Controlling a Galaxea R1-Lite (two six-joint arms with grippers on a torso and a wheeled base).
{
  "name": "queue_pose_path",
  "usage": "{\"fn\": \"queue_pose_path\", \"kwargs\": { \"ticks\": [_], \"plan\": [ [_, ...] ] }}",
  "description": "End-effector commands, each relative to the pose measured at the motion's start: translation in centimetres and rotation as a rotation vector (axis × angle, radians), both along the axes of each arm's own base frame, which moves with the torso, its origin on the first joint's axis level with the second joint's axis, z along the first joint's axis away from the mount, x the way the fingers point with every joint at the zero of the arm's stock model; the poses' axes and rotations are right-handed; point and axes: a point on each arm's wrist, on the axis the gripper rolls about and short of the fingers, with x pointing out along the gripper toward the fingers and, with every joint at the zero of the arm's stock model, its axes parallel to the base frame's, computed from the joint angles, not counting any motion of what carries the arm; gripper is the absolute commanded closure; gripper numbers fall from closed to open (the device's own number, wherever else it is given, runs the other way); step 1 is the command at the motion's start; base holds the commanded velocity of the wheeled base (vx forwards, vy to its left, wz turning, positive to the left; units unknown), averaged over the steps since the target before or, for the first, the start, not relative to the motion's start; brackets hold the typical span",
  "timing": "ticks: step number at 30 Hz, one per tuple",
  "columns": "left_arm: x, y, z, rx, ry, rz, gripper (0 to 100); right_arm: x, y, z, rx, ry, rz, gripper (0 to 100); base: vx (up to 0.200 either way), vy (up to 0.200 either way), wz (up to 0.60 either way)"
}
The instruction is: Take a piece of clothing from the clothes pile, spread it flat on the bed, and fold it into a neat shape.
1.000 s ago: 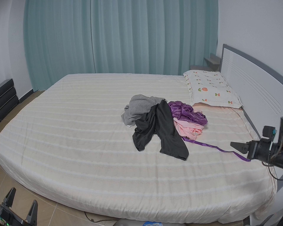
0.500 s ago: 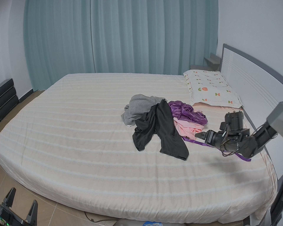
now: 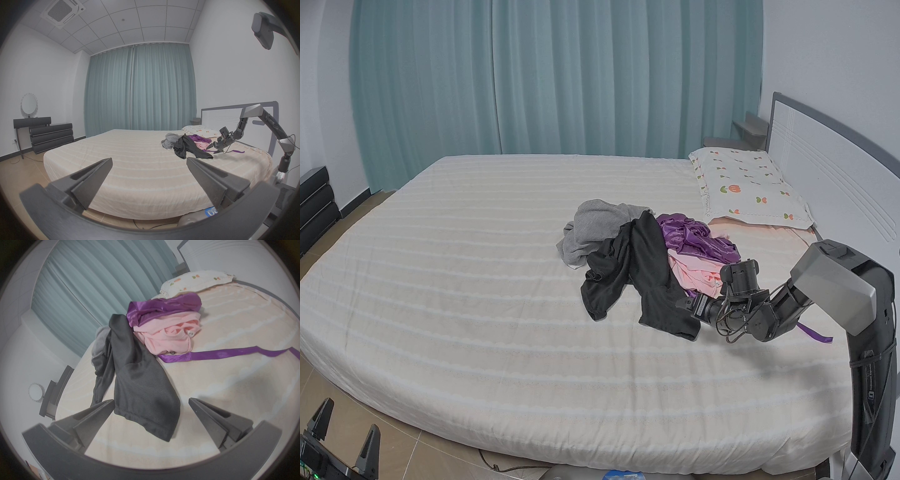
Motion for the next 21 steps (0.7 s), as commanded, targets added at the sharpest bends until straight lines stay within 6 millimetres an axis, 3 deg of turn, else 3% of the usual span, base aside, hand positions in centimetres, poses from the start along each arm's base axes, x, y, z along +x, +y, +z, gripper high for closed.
{"fn": "queue_pose_path", "kwargs": {
  "ticks": [1,7,14,15,21],
  "plan": [
    [0.1,0.0,-0.5,0.000,0.008,0.000,0,1.0,0.6,-1.8,-0.003,0.026,0.007,0,0.000,0.000,0.00],
    [0.1,0.0,-0.5,0.000,0.008,0.000,0,1.3,1.6,-3.7,-0.022,0.035,0.025,0,0.000,0.000,0.00],
    [0.1,0.0,-0.5,0.000,0.008,0.000,0,1.9,1.9,-3.9,-0.011,0.027,0.035,0,0.000,0.000,0.00],
    [0.1,0.0,-0.5,0.000,0.008,0.000,0,1.9,1.9,-3.9,-0.009,0.027,0.035,100,0.000,0.000,0.00],
    [0.1,0.0,-0.5,0.000,0.008,0.000,0,1.8,2.2,-3.9,-0.002,0.023,0.047,100,0.000,0.000,0.00]
  ]
}}
